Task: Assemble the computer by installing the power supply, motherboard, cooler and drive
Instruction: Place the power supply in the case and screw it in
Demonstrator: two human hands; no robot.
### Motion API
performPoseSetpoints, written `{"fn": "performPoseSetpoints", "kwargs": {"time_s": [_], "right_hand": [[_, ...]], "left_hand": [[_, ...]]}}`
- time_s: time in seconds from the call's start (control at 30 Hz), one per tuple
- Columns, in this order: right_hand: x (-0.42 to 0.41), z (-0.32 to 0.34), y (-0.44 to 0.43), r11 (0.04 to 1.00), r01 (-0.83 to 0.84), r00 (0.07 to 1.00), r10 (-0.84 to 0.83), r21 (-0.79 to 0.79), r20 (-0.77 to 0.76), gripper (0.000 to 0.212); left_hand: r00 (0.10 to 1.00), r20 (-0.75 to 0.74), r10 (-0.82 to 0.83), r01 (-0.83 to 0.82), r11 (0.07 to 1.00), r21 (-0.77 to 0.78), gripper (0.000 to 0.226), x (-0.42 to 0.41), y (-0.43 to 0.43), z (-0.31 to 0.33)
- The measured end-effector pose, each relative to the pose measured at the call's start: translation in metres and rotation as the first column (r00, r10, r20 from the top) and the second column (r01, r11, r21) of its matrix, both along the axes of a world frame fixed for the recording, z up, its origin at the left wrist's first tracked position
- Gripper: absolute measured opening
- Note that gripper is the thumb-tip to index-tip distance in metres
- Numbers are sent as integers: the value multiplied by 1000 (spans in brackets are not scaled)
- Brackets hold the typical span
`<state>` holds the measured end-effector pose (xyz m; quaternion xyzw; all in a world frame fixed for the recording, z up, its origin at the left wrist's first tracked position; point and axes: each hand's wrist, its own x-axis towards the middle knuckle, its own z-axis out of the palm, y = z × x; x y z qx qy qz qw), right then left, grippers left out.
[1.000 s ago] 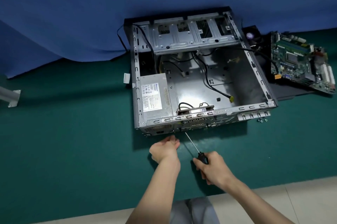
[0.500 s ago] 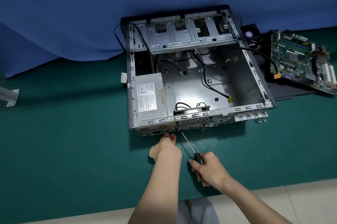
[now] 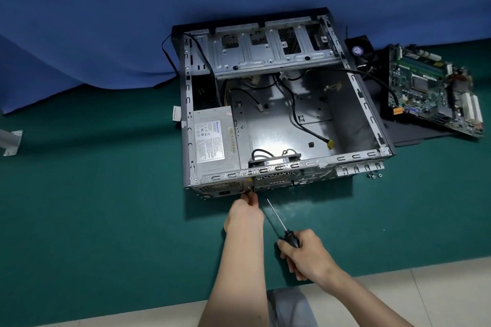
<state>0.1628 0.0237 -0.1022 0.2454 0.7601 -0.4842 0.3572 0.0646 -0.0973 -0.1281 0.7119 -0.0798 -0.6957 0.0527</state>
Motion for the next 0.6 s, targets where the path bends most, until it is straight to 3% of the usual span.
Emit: {"fn": "performPoseSetpoints", "kwargs": {"time_s": [0.3, 0.47, 0.6], "right_hand": [[4, 2, -2, 1000, 13, 1000, -13, -13, 2, 33], [5, 1, -1, 1000, 29, 1000, -29, -4, 5, 32], [7, 1, -1, 999, 33, 999, -33, -13, 4, 33]], "left_hand": [[989, -26, -144, 144, 989, 13, 40, -4, -5, 11], [962, -78, -261, 260, 965, -21, 24, 5, -7, 12], [963, -96, -253, 250, 967, -44, 27, 6, -7, 17]]}}
